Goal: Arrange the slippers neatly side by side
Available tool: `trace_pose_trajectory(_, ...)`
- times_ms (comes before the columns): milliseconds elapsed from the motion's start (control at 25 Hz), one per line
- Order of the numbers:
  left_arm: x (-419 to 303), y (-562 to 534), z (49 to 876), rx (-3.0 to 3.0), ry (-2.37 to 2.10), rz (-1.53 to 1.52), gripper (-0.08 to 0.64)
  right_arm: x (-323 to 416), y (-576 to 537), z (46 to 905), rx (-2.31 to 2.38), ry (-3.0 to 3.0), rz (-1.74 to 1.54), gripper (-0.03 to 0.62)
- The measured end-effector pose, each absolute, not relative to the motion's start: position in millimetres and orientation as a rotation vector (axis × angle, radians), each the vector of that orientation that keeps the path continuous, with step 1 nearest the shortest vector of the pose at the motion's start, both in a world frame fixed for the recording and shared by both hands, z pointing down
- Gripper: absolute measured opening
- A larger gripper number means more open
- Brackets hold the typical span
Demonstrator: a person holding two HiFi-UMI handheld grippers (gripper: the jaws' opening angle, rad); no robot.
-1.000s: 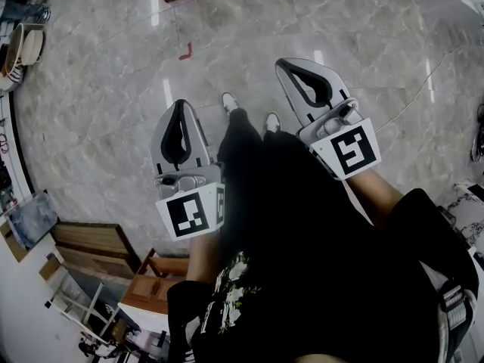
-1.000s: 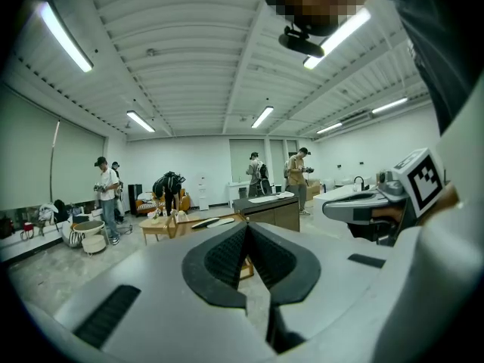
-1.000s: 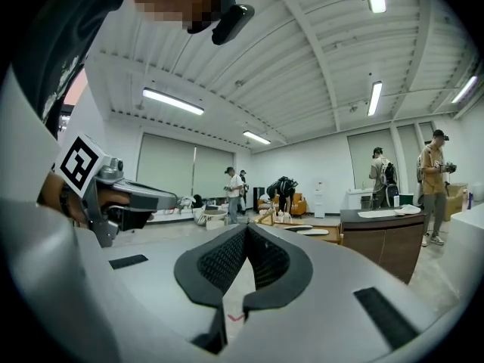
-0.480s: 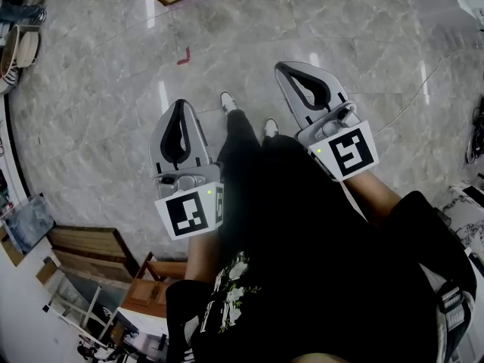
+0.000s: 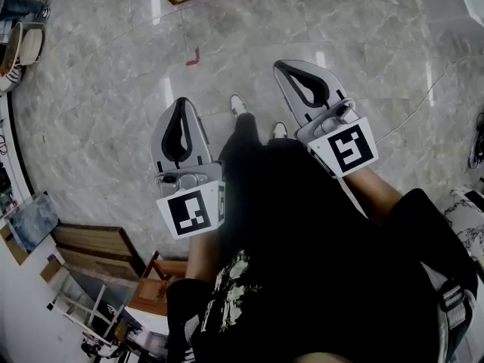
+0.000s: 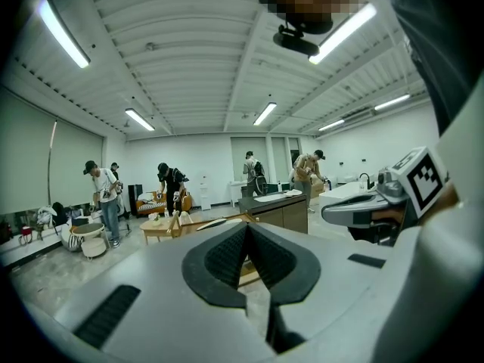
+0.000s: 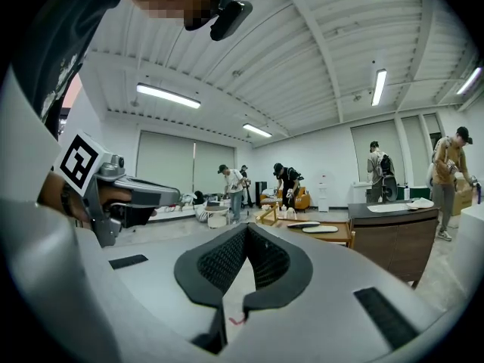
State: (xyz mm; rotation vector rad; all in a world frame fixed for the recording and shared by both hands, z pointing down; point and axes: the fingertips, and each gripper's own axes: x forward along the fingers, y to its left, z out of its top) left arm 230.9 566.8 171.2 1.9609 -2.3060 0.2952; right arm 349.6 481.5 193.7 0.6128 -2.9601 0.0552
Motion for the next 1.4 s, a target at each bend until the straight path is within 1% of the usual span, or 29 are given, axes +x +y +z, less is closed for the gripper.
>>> trace_pose_trajectory(360,189.0,533.5,162.3,2.019,-2.299,0.241,0.002,310.5,459.6,177.5,0.642,-2.915,-0.012,-0.006)
trace_pose_trajectory(640,155.8,518.9,165.0,2.071,-2.264,0.266,0.002,281.5,449.0,179.9,0.693,-2.89,-0.004,-0.006)
trace_pose_trajectory(880,126.2,513.0,169.6,2.092,-2.256,0.274,0.002,258.1,436.1,175.0,0.75,-2.921,-0.071,-0.006)
trace_pose_trajectory(1200,86.6,504.3,169.3,2.101,-2.246,0.167,0.002,223.2,431.6,177.8,0.781,-2.903,-0.089,-0.006)
trace_pose_trajectory(1400,86.5,502.3,172.5,2.12,-2.24,0.153,0.002,220.8,430.7,169.2,0.778,-2.891,-0.152,-0.006)
